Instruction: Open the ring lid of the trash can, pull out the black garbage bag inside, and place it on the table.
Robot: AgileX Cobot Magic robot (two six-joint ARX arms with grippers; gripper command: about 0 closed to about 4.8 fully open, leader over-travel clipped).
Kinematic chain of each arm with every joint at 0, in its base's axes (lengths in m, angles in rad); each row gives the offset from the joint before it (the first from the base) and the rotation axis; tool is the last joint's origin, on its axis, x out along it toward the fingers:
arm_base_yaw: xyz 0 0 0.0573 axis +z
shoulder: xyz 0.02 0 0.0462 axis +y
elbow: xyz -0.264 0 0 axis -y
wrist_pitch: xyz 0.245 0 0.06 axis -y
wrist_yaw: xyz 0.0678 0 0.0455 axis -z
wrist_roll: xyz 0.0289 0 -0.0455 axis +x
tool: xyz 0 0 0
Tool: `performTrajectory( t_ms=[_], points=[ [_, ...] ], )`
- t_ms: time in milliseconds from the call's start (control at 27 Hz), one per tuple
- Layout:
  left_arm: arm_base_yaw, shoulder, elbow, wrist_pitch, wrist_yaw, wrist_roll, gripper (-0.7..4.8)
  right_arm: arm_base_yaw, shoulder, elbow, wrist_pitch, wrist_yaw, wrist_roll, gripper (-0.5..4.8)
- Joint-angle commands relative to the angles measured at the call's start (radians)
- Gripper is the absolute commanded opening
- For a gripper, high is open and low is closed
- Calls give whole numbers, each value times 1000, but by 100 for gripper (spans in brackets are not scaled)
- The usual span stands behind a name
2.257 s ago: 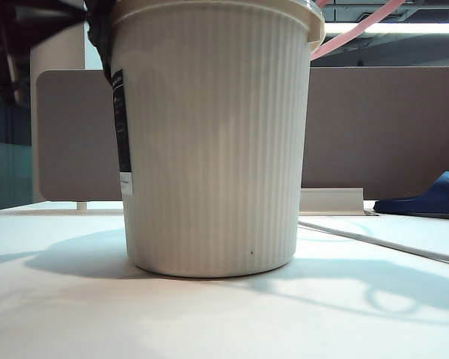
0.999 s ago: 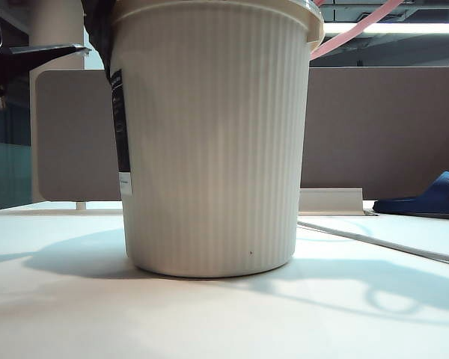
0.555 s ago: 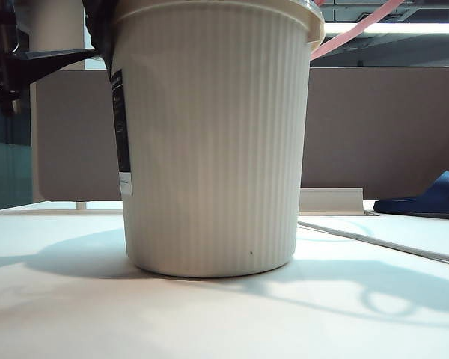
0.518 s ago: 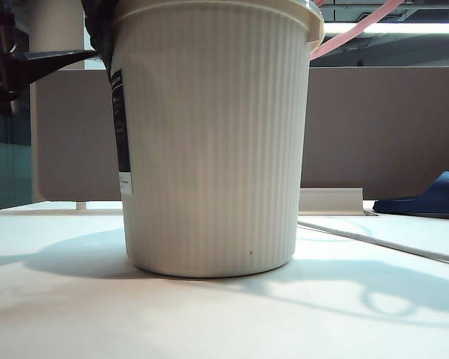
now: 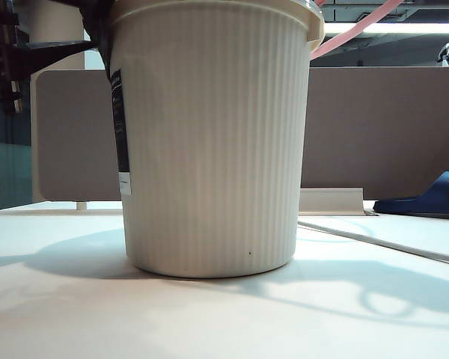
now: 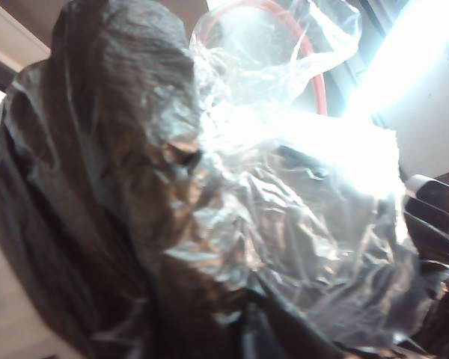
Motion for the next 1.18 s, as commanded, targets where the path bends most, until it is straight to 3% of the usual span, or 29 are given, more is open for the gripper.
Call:
performTrajectory(
  t_ms=[37, 185, 444, 555, 1184],
  points=[
    [0, -2, 5, 16, -6, 8, 92, 1, -5, 5, 18, -1, 1, -5],
    [0, -2, 5, 19, -21, 9, 51, 1, -5, 5, 18, -2, 1, -5],
    [0, -2, 5, 29, -28, 13, 46, 1, -5, 5, 18, -5, 1, -5],
    [0, -2, 5, 30, -33, 23, 12, 1, -4, 5, 18, -5, 1, -5],
    [0, -2, 5, 72, -55, 22, -6, 1, -4, 5, 18, -5, 0, -5]
  ],
)
